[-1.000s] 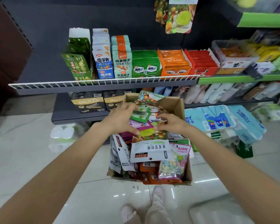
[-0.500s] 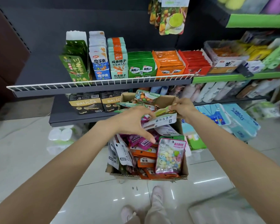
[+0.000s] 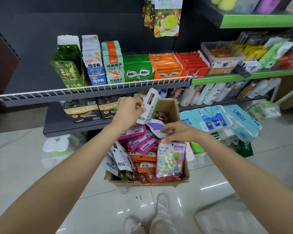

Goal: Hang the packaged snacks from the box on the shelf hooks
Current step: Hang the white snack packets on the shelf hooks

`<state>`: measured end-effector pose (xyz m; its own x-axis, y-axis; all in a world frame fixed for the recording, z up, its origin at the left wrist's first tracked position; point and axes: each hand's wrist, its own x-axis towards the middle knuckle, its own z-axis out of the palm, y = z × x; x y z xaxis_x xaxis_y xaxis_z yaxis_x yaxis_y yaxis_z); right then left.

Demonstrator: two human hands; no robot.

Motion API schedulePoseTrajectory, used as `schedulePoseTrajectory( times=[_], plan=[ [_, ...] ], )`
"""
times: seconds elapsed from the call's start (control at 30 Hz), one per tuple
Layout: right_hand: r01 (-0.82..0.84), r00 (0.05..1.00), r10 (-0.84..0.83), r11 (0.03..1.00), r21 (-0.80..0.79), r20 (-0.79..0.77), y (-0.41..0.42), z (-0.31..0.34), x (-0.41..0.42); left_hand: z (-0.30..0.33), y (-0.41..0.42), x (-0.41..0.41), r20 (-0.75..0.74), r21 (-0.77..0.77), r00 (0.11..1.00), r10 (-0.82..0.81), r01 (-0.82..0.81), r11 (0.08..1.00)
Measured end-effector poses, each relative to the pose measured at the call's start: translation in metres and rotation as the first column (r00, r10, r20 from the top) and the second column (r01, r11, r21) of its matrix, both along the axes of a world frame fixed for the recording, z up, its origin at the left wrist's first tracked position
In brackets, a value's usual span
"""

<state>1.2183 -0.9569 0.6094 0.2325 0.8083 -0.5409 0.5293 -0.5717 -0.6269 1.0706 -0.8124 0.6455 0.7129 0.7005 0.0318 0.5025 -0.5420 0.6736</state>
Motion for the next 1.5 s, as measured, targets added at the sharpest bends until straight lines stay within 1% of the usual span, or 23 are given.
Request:
schedulePoseTrajectory(
  times=[0.07,0.17,0.27,0.4,0.5,0.57,0.63,0.73,0.9,0.93,1.0,1.07,1.1,1.17,1.23,1.3,1.33,1.4,1.5],
  plan=[
    [-0.020,0.992,0.004,0.991,0.132,0.126,0.006,0.005,-0.001,0.004,0.000,0.000,0.028,-0.022,1.000,0.012,-0.011,1.000],
    [-0.023,0.936,-0.093,0.947,0.322,0.340,0.013,0.016,0.002,0.013,0.002,-0.003,0.090,-0.080,0.996,0.023,-0.016,0.997],
    [-0.010,0.877,-0.230,0.868,0.497,0.421,0.017,0.037,0.008,0.030,0.009,-0.004,0.121,-0.012,0.992,0.019,-0.018,1.000],
    [-0.079,0.785,-0.298,0.822,0.564,0.544,0.027,0.068,0.013,0.056,0.016,0.001,0.127,0.167,0.991,-0.041,0.020,0.986],
    [-0.105,0.747,-0.340,0.788,0.607,0.571,0.038,0.088,0.014,0.068,0.018,0.013,0.075,0.225,0.990,-0.117,0.097,0.970],
    [-0.105,0.739,-0.372,0.760,0.642,0.562,0.045,0.100,0.014,0.074,0.018,0.023,0.022,0.216,0.982,-0.187,0.178,0.960],
    [-0.091,0.749,-0.411,0.714,0.695,0.519,0.051,0.110,0.015,0.079,0.019,0.032,0.002,0.204,0.978,-0.211,0.206,0.957],
    [-0.031,0.798,-0.455,0.625,0.780,0.396,0.061,0.124,0.024,0.087,0.025,0.044,0.030,0.194,0.982,-0.188,0.179,0.964],
    [0.017,0.846,-0.436,0.597,0.802,0.307,0.083,0.136,0.058,0.104,0.041,0.069,0.057,0.185,0.985,-0.160,0.147,0.972],
    [0.021,0.856,-0.423,0.605,0.796,0.298,0.088,0.141,0.067,0.109,0.045,0.075,0.068,0.186,0.989,-0.133,0.119,0.975],
    [0.046,0.884,-0.380,0.651,0.758,0.273,0.096,0.149,0.094,0.120,0.057,0.086,0.102,0.185,0.993,-0.059,0.039,0.982],
    [0.083,0.926,-0.321,0.688,0.721,0.200,0.104,0.154,0.125,0.132,0.071,0.096,0.142,0.183,0.990,0.023,-0.049,0.982],
    [0.107,0.943,-0.302,0.678,0.727,0.143,0.109,0.155,0.139,0.137,0.078,0.101,0.161,0.188,0.985,0.063,-0.094,0.978],
    [0.164,0.958,-0.287,0.612,0.773,0.024,0.121,0.159,0.159,0.144,0.090,0.115,0.184,0.196,0.973,0.137,-0.173,0.965],
    [0.200,0.958,-0.283,0.545,0.814,-0.046,0.137,0.166,0.174,0.149,0.099,0.131,0.179,0.229,0.957,0.227,-0.264,0.937],
    [0.241,0.951,-0.295,0.506,0.828,-0.096,0.154,0.174,0.189,0.154,0.103,0.145,0.148,0.301,0.932,0.330,-0.360,0.883],
    [0.245,0.949,-0.300,0.500,0.831,-0.099,0.162,0.176,0.197,0.158,0.103,0.151,0.135,0.341,0.917,0.375,-0.399,0.851],
    [0.203,0.952,-0.304,0.505,0.839,-0.048,0.175,0.180,0.213,0.166,0.104,0.160,0.141,0.393,0.893,0.428,-0.447,0.804],
    [0.164,0.951,-0.310,0.498,0.851,-0.001,0.187,0.182,0.231,0.177,0.103,0.173,0.191,0.387,0.870,0.454,-0.492,0.780]
  ],
)
